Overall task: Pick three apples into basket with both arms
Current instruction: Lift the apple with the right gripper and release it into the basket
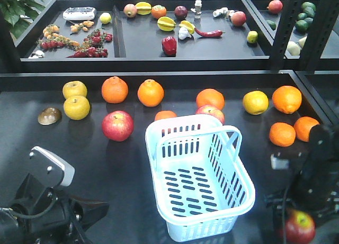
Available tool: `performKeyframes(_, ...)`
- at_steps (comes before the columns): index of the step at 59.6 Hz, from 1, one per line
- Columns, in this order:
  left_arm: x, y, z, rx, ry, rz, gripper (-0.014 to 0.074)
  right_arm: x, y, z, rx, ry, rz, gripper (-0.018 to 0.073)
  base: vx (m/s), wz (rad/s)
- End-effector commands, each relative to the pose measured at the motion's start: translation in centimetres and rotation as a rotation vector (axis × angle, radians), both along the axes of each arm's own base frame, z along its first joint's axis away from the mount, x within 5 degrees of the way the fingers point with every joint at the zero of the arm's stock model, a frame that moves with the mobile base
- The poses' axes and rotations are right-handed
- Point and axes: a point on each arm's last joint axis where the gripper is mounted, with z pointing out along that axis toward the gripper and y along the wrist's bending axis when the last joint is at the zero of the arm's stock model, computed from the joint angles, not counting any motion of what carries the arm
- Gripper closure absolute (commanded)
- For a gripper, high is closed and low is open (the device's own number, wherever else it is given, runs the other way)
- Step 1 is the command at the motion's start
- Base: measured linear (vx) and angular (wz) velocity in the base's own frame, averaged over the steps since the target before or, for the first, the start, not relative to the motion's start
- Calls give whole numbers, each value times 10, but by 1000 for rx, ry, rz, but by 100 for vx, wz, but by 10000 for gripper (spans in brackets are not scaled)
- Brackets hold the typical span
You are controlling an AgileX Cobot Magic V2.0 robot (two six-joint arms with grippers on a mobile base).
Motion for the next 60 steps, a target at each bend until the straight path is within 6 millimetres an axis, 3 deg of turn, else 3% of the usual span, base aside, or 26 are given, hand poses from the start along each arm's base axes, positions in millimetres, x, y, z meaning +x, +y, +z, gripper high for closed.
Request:
performKeyframes(1,3,-1,12,-43,-44,28,602,0,-3,46,-15,-150,25,574,0,0)
performKeyframes(18,3,-1,12,-43,-44,28,602,-38,-2,139,7,-474,26,568,0,0)
performKeyframes(30,3,-1,12,-43,-44,28,602,-58,23,171,293,-619,82,566,0,0)
performKeyframes(40,3,-1,12,-43,-46,29,602,-48,56,174,488,-685,134,564,0,0)
performKeyframes(49,3,-1,12,-43,-50,32,602,-33,92,153,486,-675,231,550,0,0)
performKeyframes(54,3,-1,12,-43,-50,32,602,-24,104,139,470,-678,268,506,0,0)
performKeyframes(60,3,-1,12,-43,-47,29,602,-16,110,128,467,-663,284,385,0,0)
